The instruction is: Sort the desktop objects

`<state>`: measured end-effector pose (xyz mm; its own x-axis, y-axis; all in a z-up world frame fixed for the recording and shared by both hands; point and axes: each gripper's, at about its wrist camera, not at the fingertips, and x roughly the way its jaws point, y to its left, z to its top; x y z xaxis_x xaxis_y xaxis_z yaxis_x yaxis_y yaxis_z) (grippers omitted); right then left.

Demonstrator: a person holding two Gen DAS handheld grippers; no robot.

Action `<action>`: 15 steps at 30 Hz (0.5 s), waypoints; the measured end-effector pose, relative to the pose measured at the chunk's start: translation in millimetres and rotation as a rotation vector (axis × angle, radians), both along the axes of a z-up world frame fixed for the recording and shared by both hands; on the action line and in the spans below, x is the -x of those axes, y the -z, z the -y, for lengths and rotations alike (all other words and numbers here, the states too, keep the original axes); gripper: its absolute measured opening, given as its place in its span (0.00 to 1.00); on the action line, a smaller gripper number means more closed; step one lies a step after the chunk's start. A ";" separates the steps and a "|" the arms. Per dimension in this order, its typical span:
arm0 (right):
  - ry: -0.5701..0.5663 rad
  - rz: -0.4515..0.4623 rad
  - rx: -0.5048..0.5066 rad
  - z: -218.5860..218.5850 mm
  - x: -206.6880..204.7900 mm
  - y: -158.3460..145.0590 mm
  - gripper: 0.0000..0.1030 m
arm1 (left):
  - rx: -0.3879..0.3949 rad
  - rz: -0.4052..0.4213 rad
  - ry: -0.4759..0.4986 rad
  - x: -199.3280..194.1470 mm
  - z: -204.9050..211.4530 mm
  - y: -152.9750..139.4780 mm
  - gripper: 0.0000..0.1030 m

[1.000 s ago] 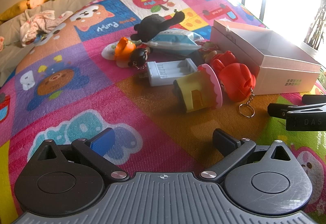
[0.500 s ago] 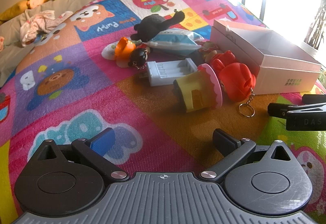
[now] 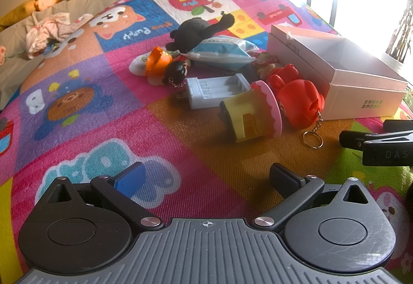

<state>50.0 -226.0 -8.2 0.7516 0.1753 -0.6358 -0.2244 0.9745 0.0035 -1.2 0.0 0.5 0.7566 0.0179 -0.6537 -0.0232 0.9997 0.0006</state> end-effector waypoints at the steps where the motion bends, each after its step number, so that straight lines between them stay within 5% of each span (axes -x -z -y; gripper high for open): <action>1: 0.000 -0.001 -0.001 0.0 -0.1 -0.1 1.00 | -0.001 -0.001 0.000 -0.4 0.5 0.0 1.00; 9: -0.017 -0.098 0.011 1.6 -6.8 -6.9 1.00 | 0.006 -0.044 0.012 -7.0 0.6 -5.8 1.00; 12: -0.035 -0.095 0.015 2.3 -1.4 -6.9 1.00 | 0.070 0.032 0.082 -7.2 7.4 -21.3 1.00; 15: -0.053 -0.089 0.007 4.2 1.5 -6.9 1.00 | 0.037 0.099 0.076 -20.3 17.4 -34.9 1.00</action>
<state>48.5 -230.2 -1.3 0.6817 0.2087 -0.7012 -0.2745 0.9614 0.0193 19.1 -17.5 35.4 0.8156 -0.0645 -0.5750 0.0543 0.9979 -0.0349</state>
